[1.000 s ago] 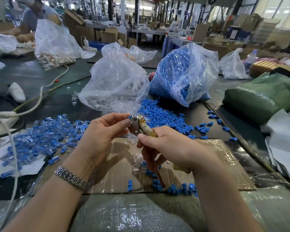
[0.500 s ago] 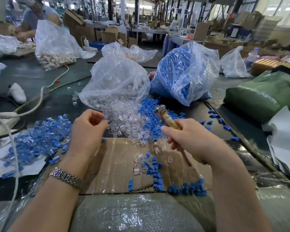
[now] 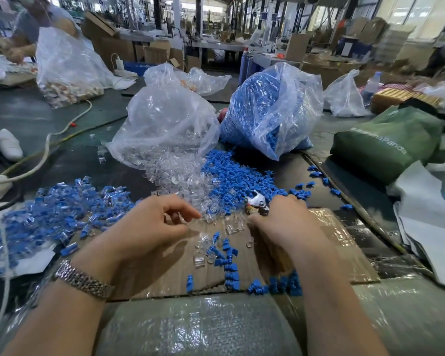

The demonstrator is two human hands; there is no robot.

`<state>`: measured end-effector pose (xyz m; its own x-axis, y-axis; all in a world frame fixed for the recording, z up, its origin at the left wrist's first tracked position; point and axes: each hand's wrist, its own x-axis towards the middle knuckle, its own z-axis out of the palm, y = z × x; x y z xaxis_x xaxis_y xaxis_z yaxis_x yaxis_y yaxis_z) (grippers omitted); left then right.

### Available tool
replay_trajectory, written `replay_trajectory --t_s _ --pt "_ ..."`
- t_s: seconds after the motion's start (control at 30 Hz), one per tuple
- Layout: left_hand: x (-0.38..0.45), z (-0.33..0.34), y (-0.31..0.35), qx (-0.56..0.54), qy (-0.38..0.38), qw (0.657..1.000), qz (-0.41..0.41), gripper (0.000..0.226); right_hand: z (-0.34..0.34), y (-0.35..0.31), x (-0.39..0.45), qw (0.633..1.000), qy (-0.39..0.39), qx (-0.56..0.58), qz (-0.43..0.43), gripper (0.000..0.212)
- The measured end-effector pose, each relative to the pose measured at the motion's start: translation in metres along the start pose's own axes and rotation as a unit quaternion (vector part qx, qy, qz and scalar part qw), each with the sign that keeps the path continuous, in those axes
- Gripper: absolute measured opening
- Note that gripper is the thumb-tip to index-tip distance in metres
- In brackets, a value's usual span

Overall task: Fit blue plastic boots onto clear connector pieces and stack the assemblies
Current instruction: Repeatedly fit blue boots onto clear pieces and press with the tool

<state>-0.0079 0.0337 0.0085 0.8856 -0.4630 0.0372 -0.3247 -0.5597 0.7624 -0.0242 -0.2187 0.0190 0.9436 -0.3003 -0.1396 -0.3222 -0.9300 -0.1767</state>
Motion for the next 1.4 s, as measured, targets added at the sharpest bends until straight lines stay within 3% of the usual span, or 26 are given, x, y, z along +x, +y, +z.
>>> replay_trajectory --t_s 0.13,0.23,0.3,0.43,0.7,0.8,0.9,1.0,1.07,1.23,1.4 --pt "0.001 0.003 -0.005 -0.020 -0.060 0.998 0.008 0.030 -0.004 -0.012 -0.007 0.992 0.049 0.043 -0.112 0.037" --pt "0.002 0.006 -0.008 0.017 -0.095 0.995 0.022 0.036 -0.007 -0.023 -0.018 0.959 -0.034 0.143 -0.242 0.009" --pt "0.004 0.008 -0.010 0.038 -0.082 0.996 0.022 0.034 -0.004 -0.029 -0.023 0.948 -0.081 0.120 -0.283 0.007" --pt "0.007 0.013 -0.012 0.076 -0.029 0.996 0.024 0.026 0.005 -0.037 -0.022 0.955 -0.046 0.029 -0.291 0.014" --pt "0.009 0.020 -0.005 0.106 0.038 0.994 0.010 0.019 0.011 -0.039 -0.018 0.960 0.014 -0.012 -0.280 0.010" --pt "0.011 0.018 -0.004 0.048 0.061 0.997 -0.008 0.018 0.008 -0.033 -0.015 0.963 0.037 0.064 -0.261 0.008" --pt "0.010 0.012 -0.001 -0.099 0.052 0.993 -0.030 0.018 0.004 -0.027 -0.012 0.948 0.061 0.176 -0.257 0.009" --pt "0.008 0.010 0.001 -0.275 0.039 0.958 -0.070 0.023 0.003 -0.025 -0.010 0.920 0.068 0.288 -0.255 0.009" --pt "0.009 0.009 0.000 -0.329 0.035 0.940 -0.084 0.027 0.004 -0.024 -0.010 0.897 0.054 0.353 -0.259 0.011" --pt "0.010 0.010 0.001 -0.361 0.054 0.928 -0.070 0.039 0.004 -0.025 -0.011 0.864 0.057 0.418 -0.273 0.014" --pt "0.010 0.008 0.001 -0.366 0.053 0.926 -0.078 0.028 0.001 -0.025 -0.011 0.842 0.052 0.457 -0.283 0.014"
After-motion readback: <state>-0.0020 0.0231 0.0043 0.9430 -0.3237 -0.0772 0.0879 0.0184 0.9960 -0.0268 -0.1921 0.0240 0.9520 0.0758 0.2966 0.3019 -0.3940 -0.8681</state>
